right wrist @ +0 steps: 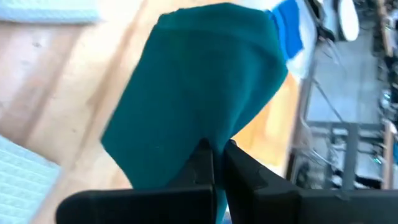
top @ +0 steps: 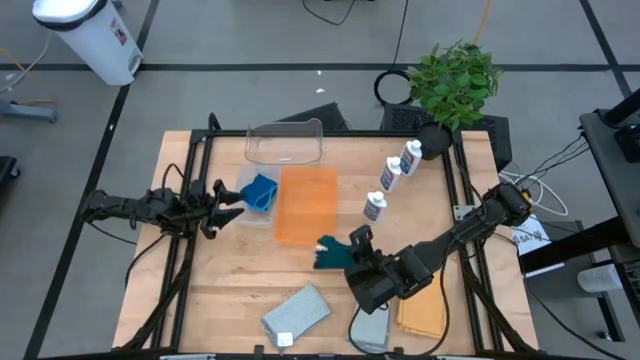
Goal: Pick & Place Kitchen Items
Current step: Put the green towel into the orange bin
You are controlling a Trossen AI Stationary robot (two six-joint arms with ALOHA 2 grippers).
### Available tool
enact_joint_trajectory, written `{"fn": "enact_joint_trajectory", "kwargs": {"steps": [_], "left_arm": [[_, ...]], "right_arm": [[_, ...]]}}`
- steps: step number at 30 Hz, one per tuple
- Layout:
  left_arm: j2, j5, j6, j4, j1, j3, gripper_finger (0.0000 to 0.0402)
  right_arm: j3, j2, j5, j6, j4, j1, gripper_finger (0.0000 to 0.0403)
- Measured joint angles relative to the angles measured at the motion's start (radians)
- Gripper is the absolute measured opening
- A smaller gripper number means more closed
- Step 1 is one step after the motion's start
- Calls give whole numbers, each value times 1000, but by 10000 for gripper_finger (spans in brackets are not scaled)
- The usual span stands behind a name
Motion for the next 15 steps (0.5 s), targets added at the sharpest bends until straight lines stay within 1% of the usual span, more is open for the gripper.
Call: {"fn": "enact_joint_trajectory", "kwargs": {"steps": [3, 6, 9, 15], "left_arm": [[60, 61, -22, 26, 0, 0, 255], [158, 92, -34, 80, 0, 0, 255], [283, 92, -32, 192, -2, -1, 255], [555, 91, 84, 441, -52, 19, 255]], "right_arm": [[0, 0, -16, -8, 33, -10, 0], [0, 0, -28, -11, 41, -24, 0], [0, 0, -27, -7, 44, -37, 0], [0, 0, -27, -2, 44, -57, 0]]}}
